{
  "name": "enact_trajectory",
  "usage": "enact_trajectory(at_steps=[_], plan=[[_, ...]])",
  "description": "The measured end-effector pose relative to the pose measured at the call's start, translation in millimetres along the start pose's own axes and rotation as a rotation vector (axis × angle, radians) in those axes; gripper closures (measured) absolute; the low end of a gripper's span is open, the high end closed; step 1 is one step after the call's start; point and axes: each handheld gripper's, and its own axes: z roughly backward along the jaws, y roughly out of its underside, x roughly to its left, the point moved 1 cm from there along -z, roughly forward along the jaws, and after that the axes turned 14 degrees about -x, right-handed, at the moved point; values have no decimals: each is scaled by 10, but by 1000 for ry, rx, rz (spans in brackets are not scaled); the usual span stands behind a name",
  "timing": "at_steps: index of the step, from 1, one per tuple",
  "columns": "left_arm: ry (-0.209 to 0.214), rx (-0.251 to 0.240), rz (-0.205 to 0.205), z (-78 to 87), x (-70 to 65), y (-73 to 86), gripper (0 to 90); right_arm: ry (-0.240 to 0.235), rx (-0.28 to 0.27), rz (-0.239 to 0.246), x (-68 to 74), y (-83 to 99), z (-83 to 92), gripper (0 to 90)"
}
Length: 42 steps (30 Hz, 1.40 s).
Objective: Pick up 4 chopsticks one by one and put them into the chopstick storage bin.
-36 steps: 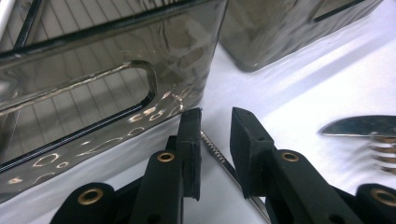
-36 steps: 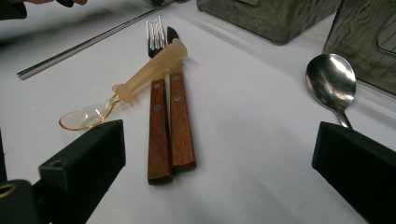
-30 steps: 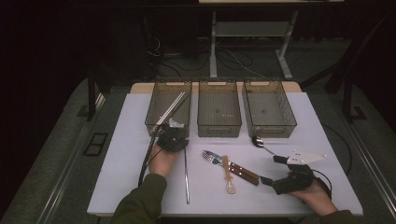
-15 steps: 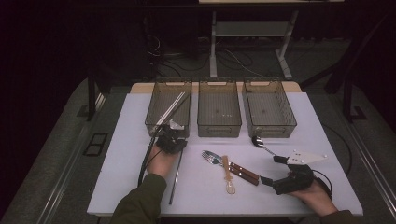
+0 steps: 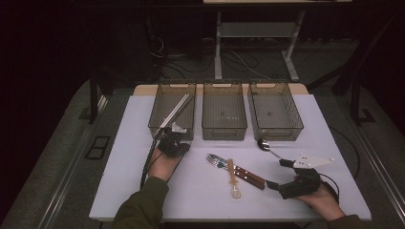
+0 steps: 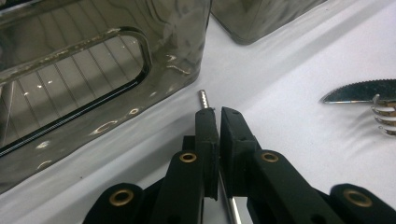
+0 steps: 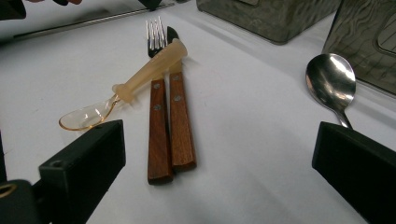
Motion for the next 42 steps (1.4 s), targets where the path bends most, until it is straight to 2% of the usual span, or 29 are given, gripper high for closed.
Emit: enact_trajectory(at_steps=[7,12,14,21,26,32,36,42], plan=[[8,4,-16,0,3,-3,863,1,0,-1,0,-1,2,25],[24,-14,27,22,40,19,826,1,-1,-1,1,-2,5,25],[20,-12,30,67,48,16,720,0,-5,0,-2,-3,8,25],[33,-83,42,431,10,70,632,1,-8,-3,-5,-6,16,25],[38,-103,41,678,-46,248,637,0,-7,1,1,-8,16,25],[45,-103,55,909,-28,473,696,0,-5,3,2,-6,9,25],[56,-82,75,946,-31,573,717,2,-1,3,5,-3,2,25],[45,-40,77,889,-56,602,768,5,1,3,7,-2,3,25]])
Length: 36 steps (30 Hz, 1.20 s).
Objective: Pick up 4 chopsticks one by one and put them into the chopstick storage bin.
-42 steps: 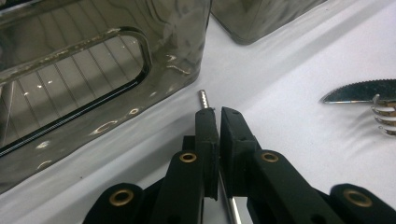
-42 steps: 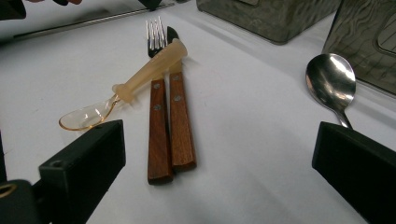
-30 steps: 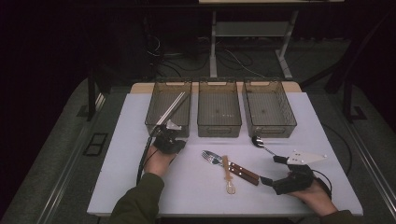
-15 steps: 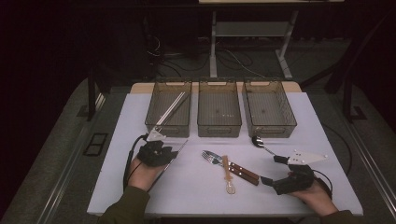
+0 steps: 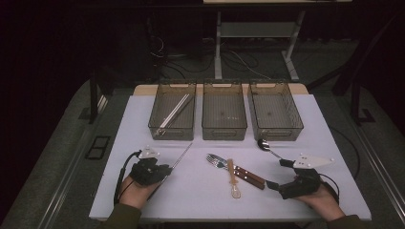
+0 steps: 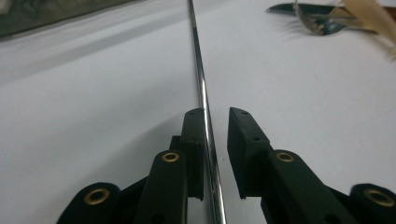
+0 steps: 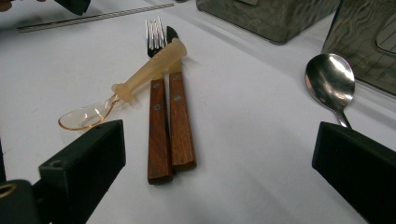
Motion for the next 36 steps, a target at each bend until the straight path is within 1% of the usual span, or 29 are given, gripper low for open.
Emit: enact_trajectory(at_steps=[3,5,11,15,20,22,26,30,36], plan=[[-2,17,-6,-31,-7,15,782,0,-1,0,-2,0,0,25],[-6,35,-18,-52,-18,25,791,-1,0,-1,-2,1,-2,25],[-11,27,-29,-62,-24,40,802,0,0,0,0,2,-5,25],[-7,29,-35,-63,-16,38,830,-2,0,1,5,2,-8,25],[-7,46,-65,-74,-28,13,846,-4,1,1,7,1,-8,25],[-1,45,-63,-74,-20,13,849,-4,-1,2,6,-1,-5,25],[11,42,-46,-71,1,15,850,-4,-2,2,4,-3,-3,25],[16,41,-48,-67,3,8,849,-6,-3,5,6,-3,-3,25],[27,15,-46,-29,0,-29,849,-4,-3,3,3,-3,-3,25]])
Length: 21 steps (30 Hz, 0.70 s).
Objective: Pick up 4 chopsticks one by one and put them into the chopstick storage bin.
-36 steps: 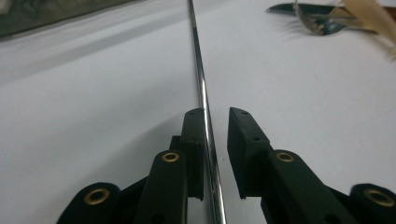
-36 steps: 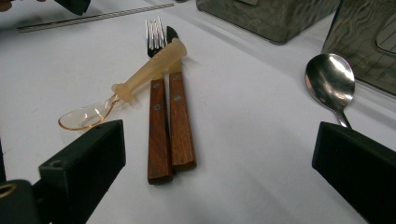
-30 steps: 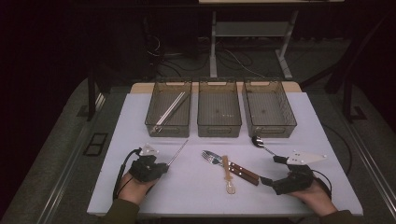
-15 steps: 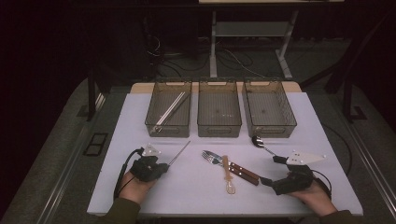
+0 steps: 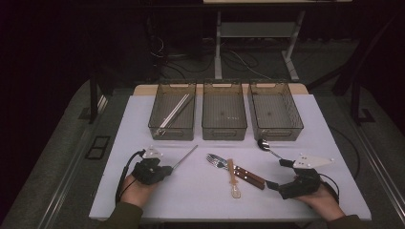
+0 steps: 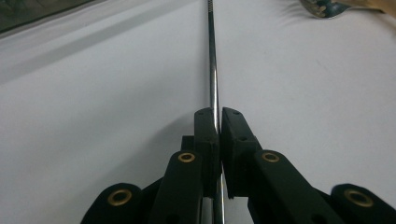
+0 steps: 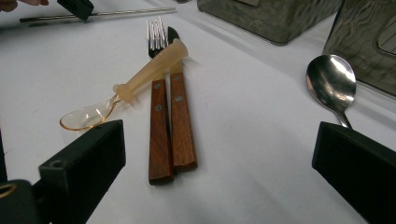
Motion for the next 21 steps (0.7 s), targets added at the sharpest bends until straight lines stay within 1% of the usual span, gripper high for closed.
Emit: enact_trajectory(at_steps=[3,8,11,17,21], plan=[[12,-11,-4,12,-6,-22,849,0,0,0,0,0,-1,25],[35,-6,-15,17,-30,-51,849,-1,-1,1,-1,-1,-1,25],[51,-10,-10,31,-32,-74,849,-1,-1,-1,-1,-1,-2,25],[62,-39,-18,83,-19,-141,849,-4,-4,-4,-3,-2,0,25],[77,-63,-24,125,-9,-176,849,-4,-1,-4,0,0,-6,25]])
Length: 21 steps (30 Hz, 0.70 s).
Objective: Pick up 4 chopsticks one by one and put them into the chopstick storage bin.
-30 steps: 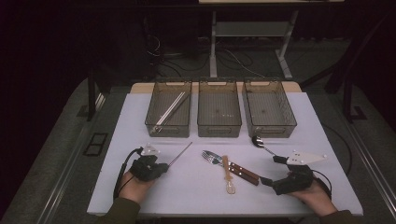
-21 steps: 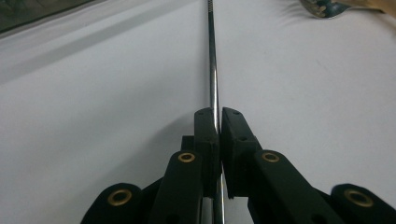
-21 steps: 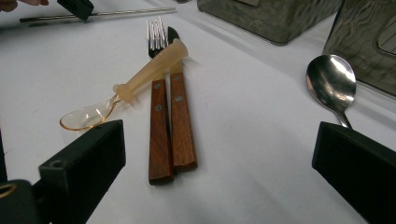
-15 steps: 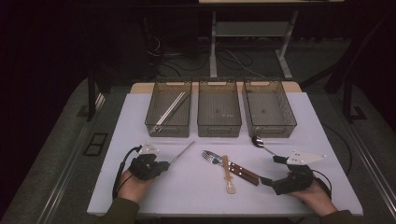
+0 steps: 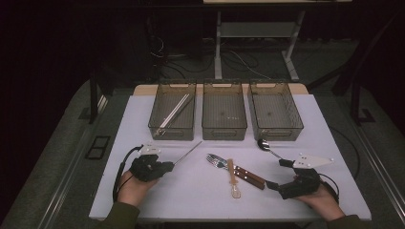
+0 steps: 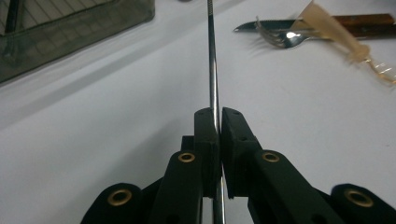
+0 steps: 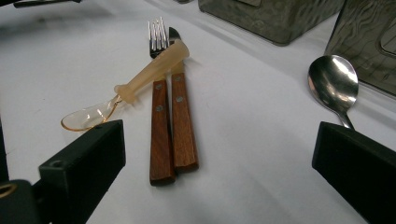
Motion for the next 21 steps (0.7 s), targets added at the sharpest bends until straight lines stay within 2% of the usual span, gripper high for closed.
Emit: enact_trajectory(at_steps=[12,21], plan=[[27,-42,5,48,19,-125,849,-2,5,0,-3,3,-10,25],[43,-72,-5,88,44,-293,849,-3,1,-4,-13,4,-11,25]])
